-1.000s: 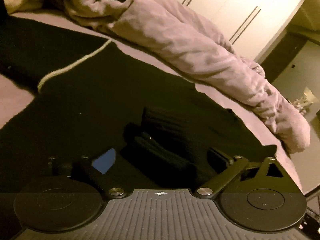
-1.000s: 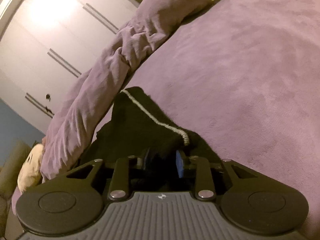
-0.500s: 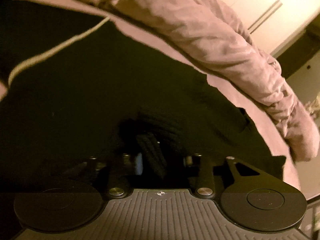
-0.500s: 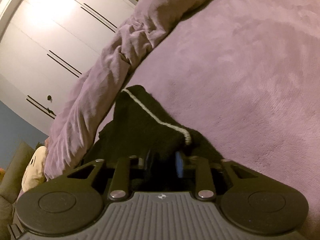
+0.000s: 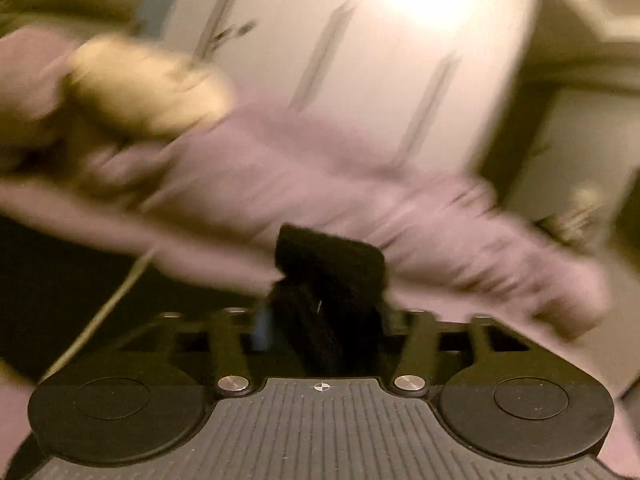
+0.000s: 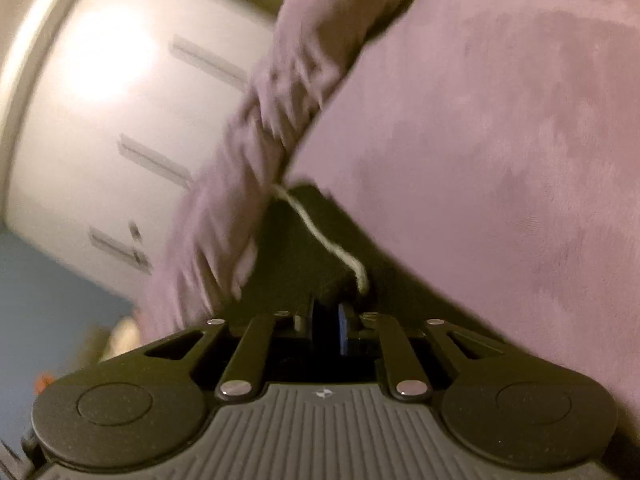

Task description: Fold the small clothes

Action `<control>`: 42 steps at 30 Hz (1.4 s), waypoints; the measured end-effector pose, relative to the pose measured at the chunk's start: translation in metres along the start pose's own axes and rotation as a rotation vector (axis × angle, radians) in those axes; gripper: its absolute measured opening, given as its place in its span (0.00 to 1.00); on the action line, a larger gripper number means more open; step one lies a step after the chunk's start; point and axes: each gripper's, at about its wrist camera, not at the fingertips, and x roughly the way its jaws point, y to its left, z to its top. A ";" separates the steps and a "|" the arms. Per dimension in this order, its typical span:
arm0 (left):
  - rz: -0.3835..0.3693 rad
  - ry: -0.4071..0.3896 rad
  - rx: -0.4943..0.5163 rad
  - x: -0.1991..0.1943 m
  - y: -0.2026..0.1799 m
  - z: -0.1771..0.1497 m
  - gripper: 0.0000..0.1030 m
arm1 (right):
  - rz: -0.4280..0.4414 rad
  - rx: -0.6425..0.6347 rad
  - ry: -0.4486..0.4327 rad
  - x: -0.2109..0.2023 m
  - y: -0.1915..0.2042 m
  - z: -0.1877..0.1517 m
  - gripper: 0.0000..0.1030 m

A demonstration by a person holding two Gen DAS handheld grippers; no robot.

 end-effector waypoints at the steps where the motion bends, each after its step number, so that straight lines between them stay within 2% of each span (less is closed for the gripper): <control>1: 0.051 0.055 -0.025 0.007 0.012 -0.009 0.61 | -0.026 -0.038 0.037 0.004 0.002 -0.004 0.11; 3: 0.144 0.176 -0.090 0.018 0.042 -0.033 0.61 | -0.058 -0.112 0.058 0.006 0.012 -0.009 0.11; 5: 0.187 0.222 -0.123 0.015 0.063 -0.050 0.65 | -0.098 -0.168 0.078 0.005 0.021 -0.010 0.12; 7: 0.163 0.198 -0.110 0.003 0.074 -0.059 0.69 | -0.114 -0.217 0.084 0.000 0.030 -0.009 0.13; 9: 0.147 0.188 -0.072 -0.008 0.075 -0.064 0.85 | -0.134 -0.260 0.081 -0.005 0.037 -0.009 0.15; 11: 0.143 0.172 -0.051 -0.019 0.072 -0.070 0.92 | -0.137 -0.260 0.083 -0.006 0.038 -0.008 0.17; 18: 0.131 0.163 -0.069 -0.045 0.077 -0.079 0.93 | -0.147 -0.231 0.107 0.008 0.043 -0.017 0.18; 26: 0.174 0.143 -0.076 -0.067 0.094 -0.088 0.93 | -0.223 -0.377 0.149 0.006 0.073 -0.035 0.20; 32: 0.178 0.156 -0.101 -0.077 0.105 -0.084 0.94 | -0.169 -0.548 0.117 0.003 0.107 -0.075 0.24; 39: 0.147 0.178 -0.160 -0.092 0.120 -0.081 0.95 | -0.153 -0.669 0.171 0.046 0.148 -0.123 0.24; 42: 0.130 0.156 -0.188 -0.110 0.125 -0.083 0.96 | -0.109 -0.721 0.170 0.060 0.172 -0.139 0.24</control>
